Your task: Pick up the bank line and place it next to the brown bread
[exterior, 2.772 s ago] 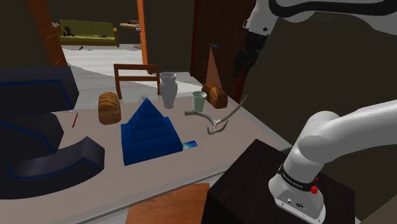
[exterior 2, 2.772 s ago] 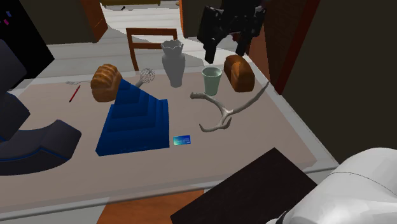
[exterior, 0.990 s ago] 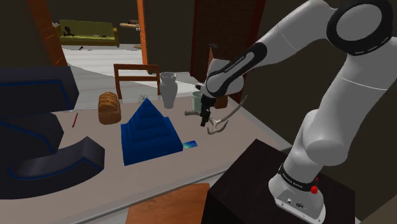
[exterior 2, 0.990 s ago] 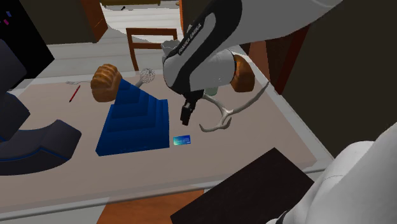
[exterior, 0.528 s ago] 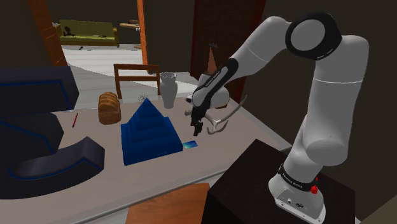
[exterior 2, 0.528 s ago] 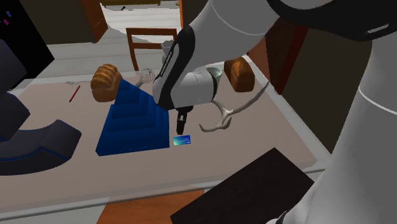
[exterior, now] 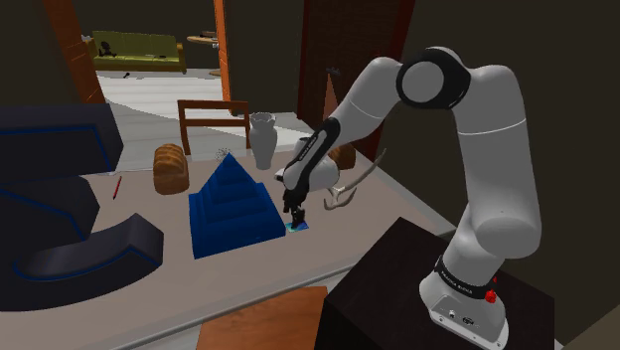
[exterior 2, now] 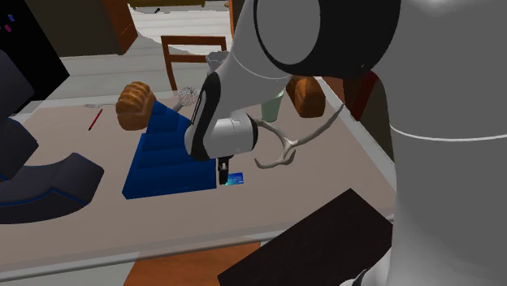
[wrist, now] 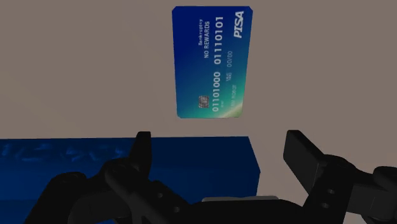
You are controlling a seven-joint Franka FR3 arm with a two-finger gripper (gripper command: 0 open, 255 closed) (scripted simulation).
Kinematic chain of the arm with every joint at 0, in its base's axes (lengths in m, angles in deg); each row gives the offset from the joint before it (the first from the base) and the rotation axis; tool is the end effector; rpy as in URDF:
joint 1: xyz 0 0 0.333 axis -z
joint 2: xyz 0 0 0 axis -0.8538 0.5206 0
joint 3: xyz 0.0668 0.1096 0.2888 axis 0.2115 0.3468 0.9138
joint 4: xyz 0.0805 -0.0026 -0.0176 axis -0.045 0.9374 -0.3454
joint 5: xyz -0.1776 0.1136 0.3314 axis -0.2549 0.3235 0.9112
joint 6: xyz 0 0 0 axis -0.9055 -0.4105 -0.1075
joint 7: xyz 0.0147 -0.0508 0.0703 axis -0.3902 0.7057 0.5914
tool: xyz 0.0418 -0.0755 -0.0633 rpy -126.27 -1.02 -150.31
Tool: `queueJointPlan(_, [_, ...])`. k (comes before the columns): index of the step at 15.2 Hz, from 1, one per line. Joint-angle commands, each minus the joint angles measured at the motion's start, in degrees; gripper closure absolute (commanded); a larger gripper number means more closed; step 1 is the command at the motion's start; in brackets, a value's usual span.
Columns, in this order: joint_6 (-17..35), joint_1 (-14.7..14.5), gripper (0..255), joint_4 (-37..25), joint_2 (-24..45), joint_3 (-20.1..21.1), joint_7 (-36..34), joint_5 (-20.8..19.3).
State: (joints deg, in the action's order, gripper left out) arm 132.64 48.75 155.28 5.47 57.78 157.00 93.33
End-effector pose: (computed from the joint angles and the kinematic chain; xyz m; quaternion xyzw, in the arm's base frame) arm 0.5384 0.0702 0.1433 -0.8390 -0.5390 -0.0684 0.0276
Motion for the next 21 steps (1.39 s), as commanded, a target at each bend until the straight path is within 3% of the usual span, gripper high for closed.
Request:
queueJointPlan(1, [0.95, 0.42, 0, -1.34, 2.24, 0.57, 0.7, 0.26])
queueJointPlan(6, [3.07, 0.95, 0, -3.15, 6.08, 1.56, 1.31, 0.9])
queueJointPlan(13, [3.06, 0.95, 0, -3.14, 6.07, 1.56, 1.31, 0.89])
queueJointPlan(14, [3.06, 0.95, 255, -3.14, 6.07, 1.56, 1.31, 0.89])
queueJointPlan(21, [2.97, 1.0, 255, -3.12, 5.97, 1.53, 1.35, 0.87])
